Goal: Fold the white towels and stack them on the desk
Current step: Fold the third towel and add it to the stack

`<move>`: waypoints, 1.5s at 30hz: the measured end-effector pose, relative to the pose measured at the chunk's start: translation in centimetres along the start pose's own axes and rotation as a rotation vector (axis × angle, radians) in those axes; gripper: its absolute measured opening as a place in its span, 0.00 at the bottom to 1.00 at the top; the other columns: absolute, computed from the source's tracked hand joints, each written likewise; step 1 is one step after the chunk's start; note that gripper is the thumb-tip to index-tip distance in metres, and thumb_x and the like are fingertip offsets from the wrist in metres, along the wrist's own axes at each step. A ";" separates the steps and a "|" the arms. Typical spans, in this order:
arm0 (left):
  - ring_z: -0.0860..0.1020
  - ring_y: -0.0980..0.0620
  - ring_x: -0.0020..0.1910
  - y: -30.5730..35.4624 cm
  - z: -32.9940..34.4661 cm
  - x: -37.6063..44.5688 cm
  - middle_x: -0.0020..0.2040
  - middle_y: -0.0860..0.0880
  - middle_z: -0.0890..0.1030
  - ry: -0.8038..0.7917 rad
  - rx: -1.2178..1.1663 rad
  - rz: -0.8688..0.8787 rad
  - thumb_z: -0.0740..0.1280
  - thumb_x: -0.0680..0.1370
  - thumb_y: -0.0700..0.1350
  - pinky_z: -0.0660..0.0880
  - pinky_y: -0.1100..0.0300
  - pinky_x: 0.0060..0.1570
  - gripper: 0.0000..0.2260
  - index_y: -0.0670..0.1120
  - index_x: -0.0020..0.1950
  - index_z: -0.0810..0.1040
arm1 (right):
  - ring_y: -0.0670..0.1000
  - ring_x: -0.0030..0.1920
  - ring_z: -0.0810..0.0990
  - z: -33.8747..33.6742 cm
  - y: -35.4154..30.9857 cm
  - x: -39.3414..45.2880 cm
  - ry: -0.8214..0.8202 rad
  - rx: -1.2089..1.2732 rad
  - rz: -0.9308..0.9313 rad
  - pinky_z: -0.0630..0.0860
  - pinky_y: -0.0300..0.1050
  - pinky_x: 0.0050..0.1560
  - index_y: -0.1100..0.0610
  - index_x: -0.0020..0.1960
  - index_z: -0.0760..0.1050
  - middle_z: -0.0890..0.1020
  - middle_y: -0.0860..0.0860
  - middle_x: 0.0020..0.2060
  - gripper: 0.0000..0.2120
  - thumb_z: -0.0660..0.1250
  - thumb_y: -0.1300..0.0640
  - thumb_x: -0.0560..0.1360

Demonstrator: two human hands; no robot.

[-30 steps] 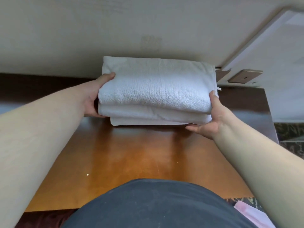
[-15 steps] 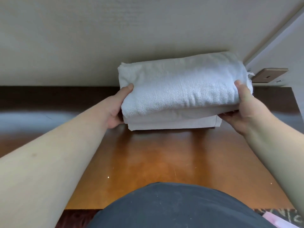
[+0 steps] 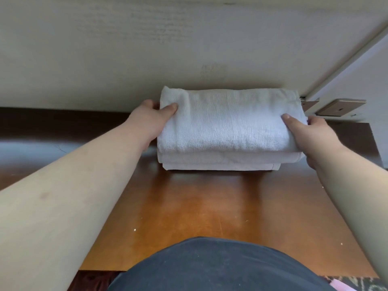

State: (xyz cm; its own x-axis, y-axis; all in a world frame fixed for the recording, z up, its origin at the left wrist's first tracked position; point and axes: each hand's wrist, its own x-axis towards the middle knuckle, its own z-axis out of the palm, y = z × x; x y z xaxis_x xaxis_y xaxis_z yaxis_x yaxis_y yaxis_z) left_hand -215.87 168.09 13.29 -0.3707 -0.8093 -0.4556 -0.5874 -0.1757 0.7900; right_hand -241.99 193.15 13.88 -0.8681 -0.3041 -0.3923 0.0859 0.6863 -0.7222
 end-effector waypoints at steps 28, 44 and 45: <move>0.41 0.47 0.80 -0.7 3.2 -0.9 0.82 0.47 0.44 -0.129 1.049 0.562 0.40 0.73 0.72 0.46 0.42 0.76 0.36 0.61 0.80 0.45 | 0.55 0.81 0.46 3.9 -1.6 0.8 -0.132 -0.885 -0.564 0.47 0.63 0.78 0.45 0.81 0.50 0.52 0.52 0.82 0.45 0.38 0.23 0.70; 0.56 0.47 0.79 -3.6 -10.7 -12.9 0.80 0.46 0.58 0.215 0.743 0.419 0.60 0.81 0.57 0.53 0.47 0.77 0.28 0.52 0.80 0.57 | 0.55 0.81 0.50 6.2 -6.8 -11.9 -0.149 -0.663 -0.697 0.52 0.59 0.77 0.51 0.79 0.62 0.60 0.53 0.80 0.29 0.49 0.38 0.83; 0.58 0.47 0.78 -4.7 -12.8 -14.4 0.80 0.48 0.58 0.238 0.717 0.392 0.60 0.81 0.57 0.55 0.47 0.76 0.27 0.53 0.79 0.59 | 0.55 0.81 0.50 7.5 -7.6 -13.7 -0.166 -0.666 -0.729 0.52 0.59 0.78 0.51 0.79 0.62 0.60 0.53 0.79 0.29 0.50 0.38 0.83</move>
State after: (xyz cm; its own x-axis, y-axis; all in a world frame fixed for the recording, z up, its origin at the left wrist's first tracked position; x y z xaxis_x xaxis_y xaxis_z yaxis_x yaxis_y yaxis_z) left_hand -198.51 173.41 21.39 -0.5283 -0.8480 -0.0411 -0.7915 0.4745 0.3853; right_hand -227.10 187.20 20.46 -0.5161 -0.8516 -0.0916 -0.7757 0.5101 -0.3717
